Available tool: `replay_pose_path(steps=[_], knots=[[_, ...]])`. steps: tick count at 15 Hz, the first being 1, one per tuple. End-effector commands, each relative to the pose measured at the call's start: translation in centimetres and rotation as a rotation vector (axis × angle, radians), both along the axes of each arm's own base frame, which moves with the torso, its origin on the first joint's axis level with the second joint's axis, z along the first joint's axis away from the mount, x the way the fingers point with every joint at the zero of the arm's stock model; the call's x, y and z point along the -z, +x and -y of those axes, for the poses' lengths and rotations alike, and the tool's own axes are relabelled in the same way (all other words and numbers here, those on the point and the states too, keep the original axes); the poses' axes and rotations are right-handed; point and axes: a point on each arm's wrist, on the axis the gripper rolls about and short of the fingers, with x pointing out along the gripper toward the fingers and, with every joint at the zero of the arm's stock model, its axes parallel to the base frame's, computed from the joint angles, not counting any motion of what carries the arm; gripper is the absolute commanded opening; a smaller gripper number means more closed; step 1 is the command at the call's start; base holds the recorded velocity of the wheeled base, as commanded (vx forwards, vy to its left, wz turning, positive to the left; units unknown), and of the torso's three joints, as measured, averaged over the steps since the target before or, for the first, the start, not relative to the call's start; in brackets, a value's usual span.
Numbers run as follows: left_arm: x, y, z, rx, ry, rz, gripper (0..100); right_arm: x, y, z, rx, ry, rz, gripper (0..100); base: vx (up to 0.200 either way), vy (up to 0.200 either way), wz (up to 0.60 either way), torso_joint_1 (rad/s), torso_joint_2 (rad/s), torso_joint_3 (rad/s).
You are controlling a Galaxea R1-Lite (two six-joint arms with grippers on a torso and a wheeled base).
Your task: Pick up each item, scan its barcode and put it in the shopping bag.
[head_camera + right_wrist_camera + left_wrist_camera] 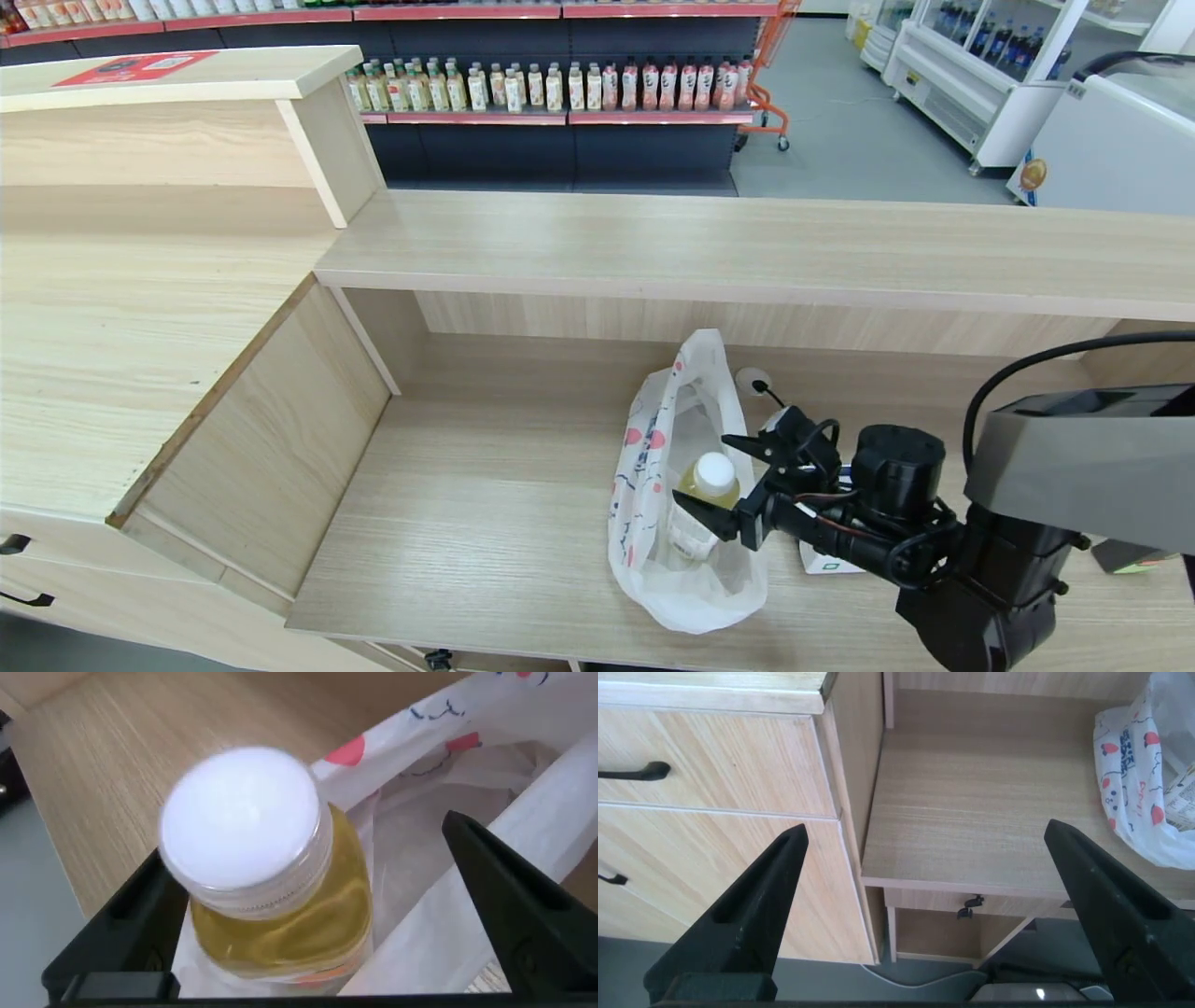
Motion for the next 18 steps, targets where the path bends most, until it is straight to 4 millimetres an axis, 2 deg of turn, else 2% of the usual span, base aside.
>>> replay_pose_path(steps=[1, 3, 7, 8, 10, 13, 18], knots=[[0.0, 0.0, 0.0, 0.0, 0.0, 0.001, 100, -5.8, -3.4, 1.4, -0.001, 0.076, 0.064, 100, 0.0, 0.0, 0.0, 0.0, 0.0, 0.0], [0.0, 0.0, 0.0, 0.0, 0.0, 0.001, 100, -9.4, -6.2, 3.0, 0.012, 0.151, 0.073, 100, 0.0, 0.0, 0.0, 0.0, 0.0, 0.0], [0.0, 0.0, 0.0, 0.0, 0.0, 0.001, 100, -12.0, -9.4, 6.3, 0.115, 0.198, 0.061, 100, 0.0, 0.0, 0.0, 0.0, 0.0, 0.0], [0.0, 0.0, 0.0, 0.0, 0.0, -0.001, 100, -12.6, -10.9, 7.5, 0.152, 0.222, 0.015, 100, 0.0, 0.0, 0.0, 0.0, 0.0, 0.0], [0.0, 0.0, 0.0, 0.0, 0.0, 0.001, 100, -13.4, -12.6, 8.9, 0.206, 0.224, -0.03, 100, 0.0, 0.0, 0.0, 0.0, 0.0, 0.0], [0.0, 0.0, 0.0, 0.0, 0.0, -0.001, 100, -13.6, -14.7, 9.5, 0.214, 0.228, -0.058, 100, 0.0, 0.0, 0.0, 0.0, 0.0, 0.0], [0.0, 0.0, 0.0, 0.0, 0.0, 0.001, 100, -13.0, -15.8, 10.6, 0.266, 0.225, -0.065, 100, 0.0, 0.0, 0.0, 0.0, 0.0, 0.0]])
